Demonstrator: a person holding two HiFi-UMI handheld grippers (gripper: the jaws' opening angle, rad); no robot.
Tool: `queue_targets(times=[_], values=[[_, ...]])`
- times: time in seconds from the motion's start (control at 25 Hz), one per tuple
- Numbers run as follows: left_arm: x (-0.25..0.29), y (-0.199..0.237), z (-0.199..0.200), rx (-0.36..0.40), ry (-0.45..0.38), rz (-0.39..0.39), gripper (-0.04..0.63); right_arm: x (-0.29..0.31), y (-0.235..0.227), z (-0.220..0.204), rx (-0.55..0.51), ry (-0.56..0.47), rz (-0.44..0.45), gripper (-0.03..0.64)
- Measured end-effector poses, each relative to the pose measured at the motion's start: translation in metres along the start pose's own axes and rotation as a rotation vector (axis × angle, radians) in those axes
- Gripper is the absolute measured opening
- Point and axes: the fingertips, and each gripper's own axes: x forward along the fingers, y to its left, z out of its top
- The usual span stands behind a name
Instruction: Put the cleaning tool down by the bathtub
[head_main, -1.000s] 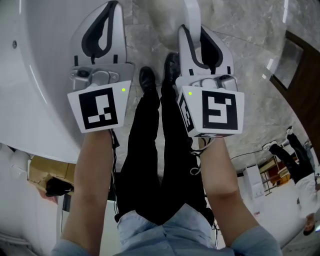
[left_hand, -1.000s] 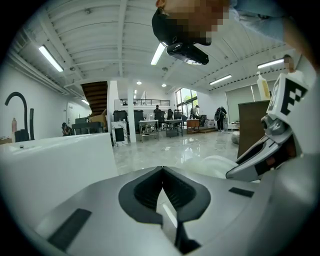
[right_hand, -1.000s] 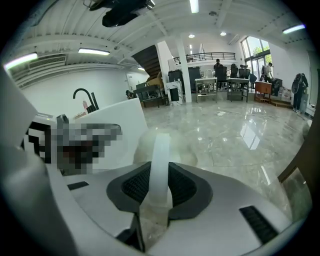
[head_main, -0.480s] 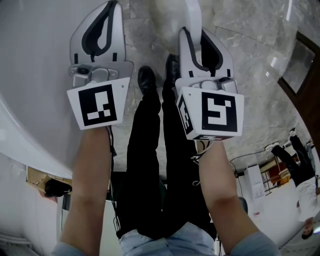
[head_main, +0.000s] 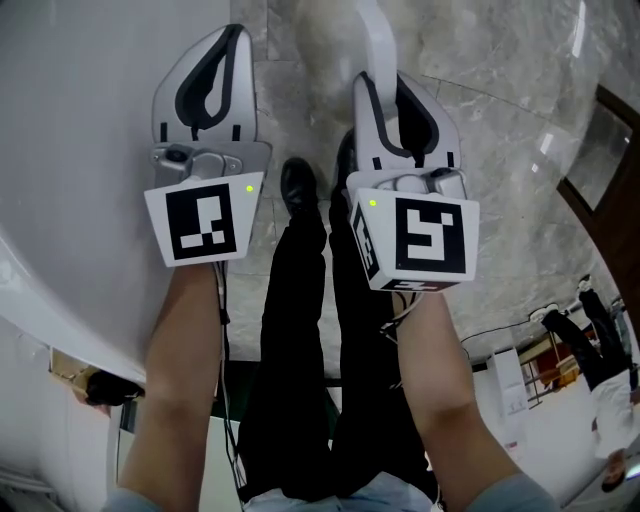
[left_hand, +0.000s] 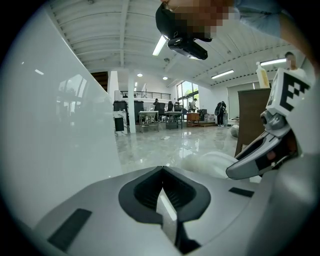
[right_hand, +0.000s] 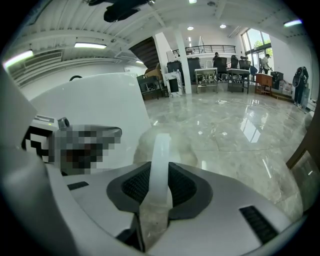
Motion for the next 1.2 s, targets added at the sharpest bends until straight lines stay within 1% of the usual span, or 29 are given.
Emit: queue_targets(times=[0.28, 0.56, 0.92, 1.04, 1.2], values=[[0.022, 0.006, -0.005, 0.023, -0.005, -0.037, 0.015, 0.014, 0.001, 0.004, -0.011, -0.005, -0.005, 0.103], [0.038, 0.016, -0.005, 0.02, -0.03, -0.024, 0.015, 0.019, -0.003, 0.005, -0.015, -0.018, -0.012, 0.103], [0.057, 0.03, 0.022, 0.052, -0.084, 0.001, 0.015, 0.023, -0.008, 0.025, -0.03, -0.044, -0.005, 0.103], [0.06, 0.029, 0.023, 0.065, -0.082, -0.001, 0.015, 0.026, -0.009, 0.027, -0.029, -0.044, -0.002, 0.103], [0.065, 0.034, 0.017, 0.066, -0.07, 0.017, 0.015, 0.035, -0.008, 0.026, -0.03, -0.044, 0.005, 0.103]])
